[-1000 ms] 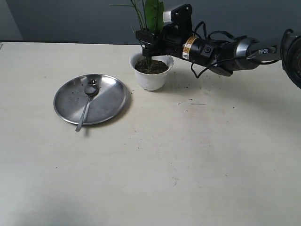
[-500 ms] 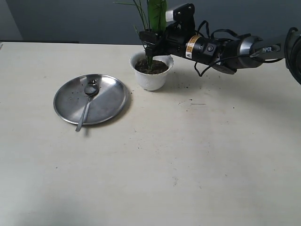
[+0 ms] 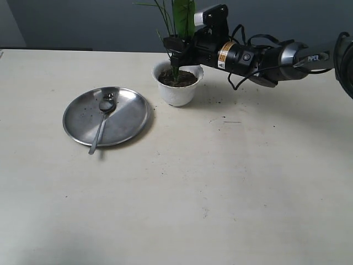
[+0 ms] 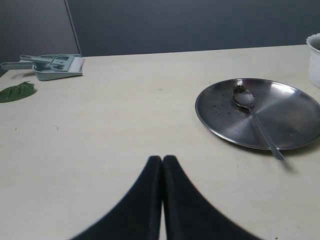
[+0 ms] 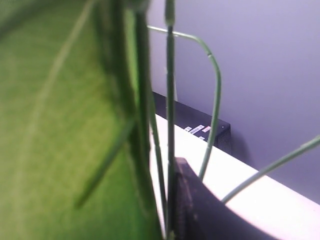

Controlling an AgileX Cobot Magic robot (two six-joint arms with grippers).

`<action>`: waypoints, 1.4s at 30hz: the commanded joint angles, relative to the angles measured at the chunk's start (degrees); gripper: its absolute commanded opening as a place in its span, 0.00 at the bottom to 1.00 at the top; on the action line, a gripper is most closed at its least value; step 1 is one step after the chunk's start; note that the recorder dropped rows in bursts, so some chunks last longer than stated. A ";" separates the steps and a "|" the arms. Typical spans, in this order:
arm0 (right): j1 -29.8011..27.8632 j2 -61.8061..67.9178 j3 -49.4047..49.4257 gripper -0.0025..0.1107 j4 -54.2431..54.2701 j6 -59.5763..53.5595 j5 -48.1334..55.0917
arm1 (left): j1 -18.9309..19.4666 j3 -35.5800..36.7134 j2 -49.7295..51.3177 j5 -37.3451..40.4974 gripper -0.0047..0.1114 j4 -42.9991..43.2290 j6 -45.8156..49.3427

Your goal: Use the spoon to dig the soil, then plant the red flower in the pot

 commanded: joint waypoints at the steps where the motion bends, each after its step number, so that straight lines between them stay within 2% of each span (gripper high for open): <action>1: -0.17 3.13 2.13 0.02 -2.86 -0.44 7.12 | 0.09 0.30 -0.37 -0.45 0.04 0.13 -0.04; 14: -0.17 3.13 2.03 0.02 -1.48 -3.02 5.34 | 0.09 0.30 -0.37 -0.45 0.04 0.13 -0.04; 15: -0.17 3.13 2.03 0.04 -1.48 -3.02 5.34 | 0.09 0.30 -0.37 -0.45 0.04 0.13 -0.04; 17: -0.17 3.13 2.03 0.22 -1.48 -3.24 5.34 | 0.09 0.30 -0.37 -0.45 0.04 0.13 -0.04; 19: -0.17 3.13 2.03 0.27 -1.48 -3.25 5.34 | 0.09 0.30 -0.37 -0.45 0.04 0.13 -0.04; 42: -0.17 2.95 2.03 0.27 -1.26 -3.25 2.31 | 0.09 0.30 -0.37 -0.34 0.04 0.14 -0.04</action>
